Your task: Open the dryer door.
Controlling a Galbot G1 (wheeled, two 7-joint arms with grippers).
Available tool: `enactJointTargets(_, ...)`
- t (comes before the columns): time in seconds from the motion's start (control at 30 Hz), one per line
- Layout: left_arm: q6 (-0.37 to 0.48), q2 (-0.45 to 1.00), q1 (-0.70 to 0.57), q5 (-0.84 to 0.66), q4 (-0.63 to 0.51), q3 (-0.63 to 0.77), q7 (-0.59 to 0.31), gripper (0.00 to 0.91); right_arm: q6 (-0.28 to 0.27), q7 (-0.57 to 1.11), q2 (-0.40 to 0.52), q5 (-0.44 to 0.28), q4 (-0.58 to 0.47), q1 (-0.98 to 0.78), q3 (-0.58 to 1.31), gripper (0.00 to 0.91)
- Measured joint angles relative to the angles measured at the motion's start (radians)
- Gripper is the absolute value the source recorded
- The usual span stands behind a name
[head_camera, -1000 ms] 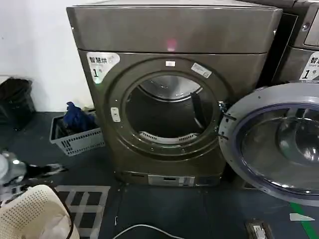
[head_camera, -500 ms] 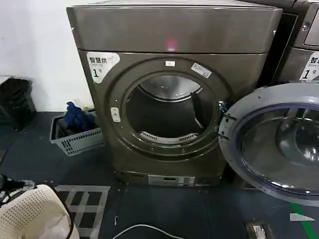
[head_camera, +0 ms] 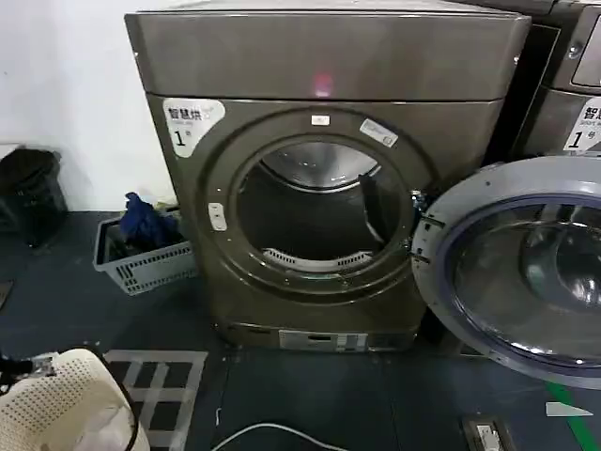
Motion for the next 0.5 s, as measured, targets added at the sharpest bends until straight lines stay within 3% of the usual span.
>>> enactJointTargets(0.5, 0.0, 0.019, 0.042, -0.035, -0.025, 0.001, 0.012, 0.907, 0.0, 0.006, -0.001, -0.029, -0.011, 0.009, -0.003, 0.907)
